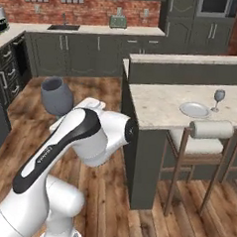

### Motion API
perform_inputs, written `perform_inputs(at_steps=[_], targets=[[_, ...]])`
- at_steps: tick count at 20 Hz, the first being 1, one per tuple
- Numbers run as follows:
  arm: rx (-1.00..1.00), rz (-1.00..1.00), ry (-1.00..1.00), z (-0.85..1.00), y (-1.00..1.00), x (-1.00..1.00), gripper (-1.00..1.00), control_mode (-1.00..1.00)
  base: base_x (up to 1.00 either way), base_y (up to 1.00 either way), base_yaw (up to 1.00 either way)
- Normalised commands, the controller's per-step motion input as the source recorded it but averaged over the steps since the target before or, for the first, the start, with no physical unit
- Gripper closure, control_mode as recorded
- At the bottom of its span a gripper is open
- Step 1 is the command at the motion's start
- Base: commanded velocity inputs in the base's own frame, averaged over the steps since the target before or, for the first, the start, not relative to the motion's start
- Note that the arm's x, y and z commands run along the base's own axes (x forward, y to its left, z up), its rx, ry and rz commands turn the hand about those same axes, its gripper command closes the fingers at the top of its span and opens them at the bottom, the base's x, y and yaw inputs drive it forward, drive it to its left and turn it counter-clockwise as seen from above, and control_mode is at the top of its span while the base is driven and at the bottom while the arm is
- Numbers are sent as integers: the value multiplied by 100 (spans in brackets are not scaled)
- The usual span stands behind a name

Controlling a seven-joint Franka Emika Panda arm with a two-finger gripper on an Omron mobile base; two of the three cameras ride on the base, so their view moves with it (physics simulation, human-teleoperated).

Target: Retrieve the wine glasses from the counter and place one next to each plate.

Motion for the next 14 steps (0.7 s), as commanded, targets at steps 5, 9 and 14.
perform_inputs(at_steps=[5,9,14], targets=[[0,0,0,0,0,0,100,100,0,-100,36],[0,0,0,0,0,0,100,100,0,-100,35],[0,0,0,0,0,0,100,100,-11,-100,37]])
